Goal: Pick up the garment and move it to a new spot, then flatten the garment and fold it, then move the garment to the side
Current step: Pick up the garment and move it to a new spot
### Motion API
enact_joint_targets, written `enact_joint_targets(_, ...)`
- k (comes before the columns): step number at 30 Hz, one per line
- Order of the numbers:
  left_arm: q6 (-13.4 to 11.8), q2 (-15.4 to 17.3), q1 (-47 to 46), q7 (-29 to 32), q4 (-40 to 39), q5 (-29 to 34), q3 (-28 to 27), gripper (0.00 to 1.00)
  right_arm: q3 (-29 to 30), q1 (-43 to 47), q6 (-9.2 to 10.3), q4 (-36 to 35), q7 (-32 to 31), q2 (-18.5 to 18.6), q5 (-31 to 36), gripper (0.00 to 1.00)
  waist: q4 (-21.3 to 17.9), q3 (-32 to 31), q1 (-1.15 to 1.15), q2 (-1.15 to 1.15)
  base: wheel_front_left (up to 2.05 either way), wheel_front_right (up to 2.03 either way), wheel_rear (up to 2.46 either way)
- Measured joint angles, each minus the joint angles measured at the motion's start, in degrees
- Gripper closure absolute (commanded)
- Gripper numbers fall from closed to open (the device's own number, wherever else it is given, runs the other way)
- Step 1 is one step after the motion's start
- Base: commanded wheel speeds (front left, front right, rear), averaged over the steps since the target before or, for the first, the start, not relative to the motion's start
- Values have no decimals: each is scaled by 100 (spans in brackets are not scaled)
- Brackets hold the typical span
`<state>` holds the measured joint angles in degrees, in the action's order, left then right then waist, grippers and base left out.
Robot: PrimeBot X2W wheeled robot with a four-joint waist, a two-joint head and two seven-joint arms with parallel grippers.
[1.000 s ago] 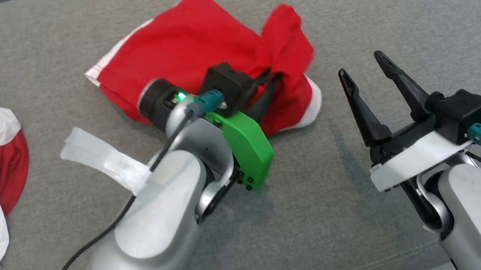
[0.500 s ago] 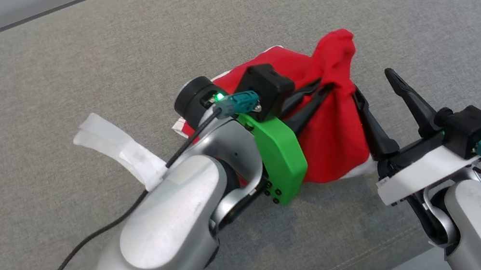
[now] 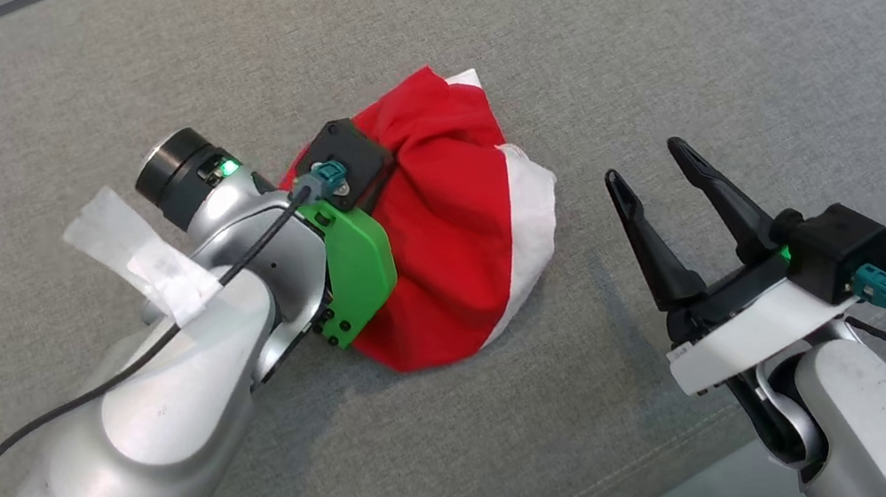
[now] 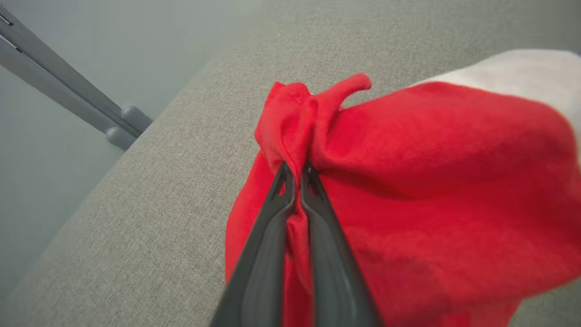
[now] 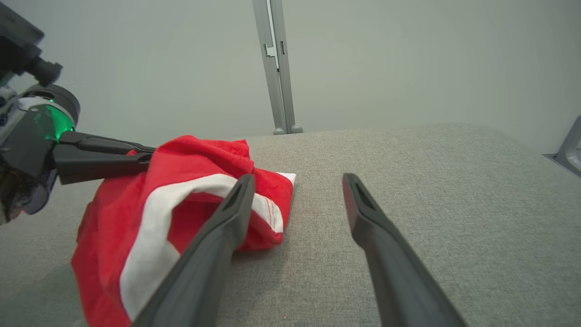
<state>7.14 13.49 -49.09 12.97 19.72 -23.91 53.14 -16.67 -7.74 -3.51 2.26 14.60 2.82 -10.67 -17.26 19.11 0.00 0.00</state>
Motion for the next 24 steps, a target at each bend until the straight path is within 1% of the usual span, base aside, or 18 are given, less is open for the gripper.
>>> enact_joint_targets(2, 1, 41, -82, -83, 55, 118, 133, 75, -18, -1, 2, 0, 0, -2, -18, 0, -60, 45, 0, 0, 0, 0, 0)
enact_joint_targets(3, 1, 60, -143, -153, 85, 203, 223, 73, -11, -1, 10, 0, 0, -2, -35, 0, -85, 64, 0, 0, 0, 0, 0)
enact_joint_targets(5, 1, 76, -239, -280, 197, 339, 259, 68, -12, -1, 15, 1, 0, -1, -43, 0, -120, 100, 0, 0, 0, 0, 0)
enact_joint_targets(7, 1, 175, -297, -420, 311, 475, 231, 60, -18, -2, 16, 1, 0, -2, -44, 0, -140, 122, 0, 0, 0, 0, 0)
enact_joint_targets(9, 1, 290, -312, -522, 493, 536, 222, 59, -3, -2, 49, 3, 0, -4, -43, 0, -136, 126, 0, 0, 0, 0, 0)
enact_joint_targets(12, 1, 350, -311, -576, 679, 581, 238, 57, 52, -3, 59, 10, 0, -8, -42, 0, -105, 115, 0, 0, 0, 0, 0)
enact_joint_targets(13, 1, 365, -311, -615, 771, 608, 233, 51, 70, -4, 59, 21, 0, -7, -38, 0, -84, 106, 0, 0, 0, 0, 0)
enact_joint_targets(14, 1, 368, -308, -630, 846, 603, 225, 35, 86, -4, 59, 35, 0, -8, -36, 0, -63, 96, 0, 0, 0, 0, 0)
enact_joint_targets(15, 1, 364, -301, -678, 917, 601, 218, 28, 104, -4, 59, 46, 0, -10, -24, 0, -40, 85, 0, 0, 0, 0, 0)
enact_joint_targets(16, 0, 350, -283, -730, 956, 600, 203, 12, 130, -5, 59, 58, 0, -12, -1, 0, -13, 72, 0, 0, 0, 0, 0)
enact_joint_targets(17, -1, 315, -255, -772, 981, 573, 169, 0, 152, -5, 58, 69, -1, -11, 21, 0, 15, 58, 0, 0, 0, 0, 0)
enact_joint_targets(20, -27, 115, -214, -951, 1082, 343, -10, 0, 209, -5, 58, 86, 0, -12, 58, 0, 111, 17, 0, 0, 0, 0, 0)
enact_joint_targets(22, -156, -85, -155, -1096, 1080, 133, -215, 0, 280, -8, 58, 87, 0, -15, 65, 0, 185, -13, 0, 0, 0, 0, 0)
enact_joint_targets(23, -417, -615, 24, -1524, 889, -575, -877, 0, 509, -74, 56, 85, 0, 34, 80, 0, 395, -103, 0, 0, 0, 0, 0)
enact_joint_targets(24, -470, -683, 53, -1599, 840, -698, -973, 0, 547, -125, 54, 96, 0, 83, 91, 0, 440, -125, 0, 0, 0, 0, 0)
